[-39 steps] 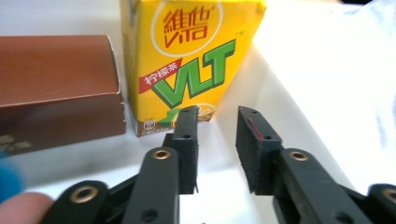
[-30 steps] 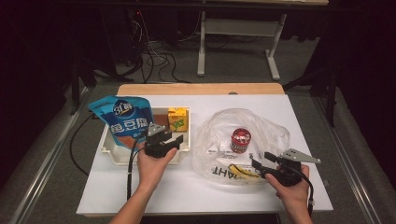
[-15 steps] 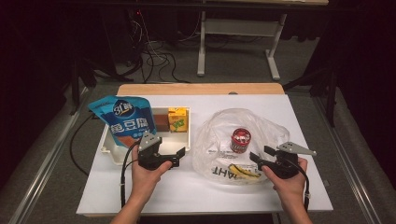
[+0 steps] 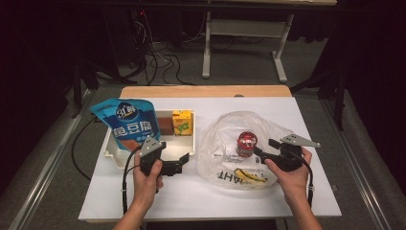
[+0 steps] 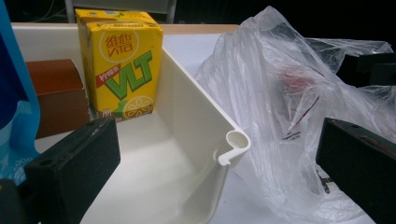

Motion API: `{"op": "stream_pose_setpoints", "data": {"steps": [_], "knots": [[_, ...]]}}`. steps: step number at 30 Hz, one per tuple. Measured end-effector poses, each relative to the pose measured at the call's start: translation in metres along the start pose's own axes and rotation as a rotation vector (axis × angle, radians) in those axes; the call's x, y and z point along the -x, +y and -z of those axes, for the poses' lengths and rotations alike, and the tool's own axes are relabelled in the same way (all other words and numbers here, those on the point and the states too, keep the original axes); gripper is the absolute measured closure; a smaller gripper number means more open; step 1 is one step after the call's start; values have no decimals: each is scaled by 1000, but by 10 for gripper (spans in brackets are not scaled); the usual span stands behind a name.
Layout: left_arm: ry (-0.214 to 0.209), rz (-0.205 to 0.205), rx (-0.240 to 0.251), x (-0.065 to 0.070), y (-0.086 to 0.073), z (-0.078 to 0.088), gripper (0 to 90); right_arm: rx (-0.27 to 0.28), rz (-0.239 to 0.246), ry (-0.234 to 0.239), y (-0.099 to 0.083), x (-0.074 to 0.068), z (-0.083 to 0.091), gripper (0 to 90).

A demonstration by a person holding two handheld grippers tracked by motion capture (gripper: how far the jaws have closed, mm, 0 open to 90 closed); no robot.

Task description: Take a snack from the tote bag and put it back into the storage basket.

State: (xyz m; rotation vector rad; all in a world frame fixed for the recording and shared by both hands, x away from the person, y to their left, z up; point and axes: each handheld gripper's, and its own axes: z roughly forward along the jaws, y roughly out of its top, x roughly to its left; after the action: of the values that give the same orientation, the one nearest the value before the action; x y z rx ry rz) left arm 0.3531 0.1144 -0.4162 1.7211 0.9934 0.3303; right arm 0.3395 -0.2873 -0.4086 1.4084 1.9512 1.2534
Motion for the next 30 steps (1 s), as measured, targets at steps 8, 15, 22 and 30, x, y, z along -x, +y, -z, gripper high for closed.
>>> {"op": "stream_pose_setpoints", "data": {"steps": [8,15,22,30], "knots": [[22,-2,1,-4,0,1,4,-23,3,-11,-2,3,-13,249],[26,1,-13,-6,-1,1,10,-50,38,-18,2,-6,-21,228],[35,-10,-17,-8,-1,2,26,-83,41,-24,13,-10,-39,173],[25,-21,-25,-5,-3,0,38,-148,41,-55,13,-9,-64,133]]}}
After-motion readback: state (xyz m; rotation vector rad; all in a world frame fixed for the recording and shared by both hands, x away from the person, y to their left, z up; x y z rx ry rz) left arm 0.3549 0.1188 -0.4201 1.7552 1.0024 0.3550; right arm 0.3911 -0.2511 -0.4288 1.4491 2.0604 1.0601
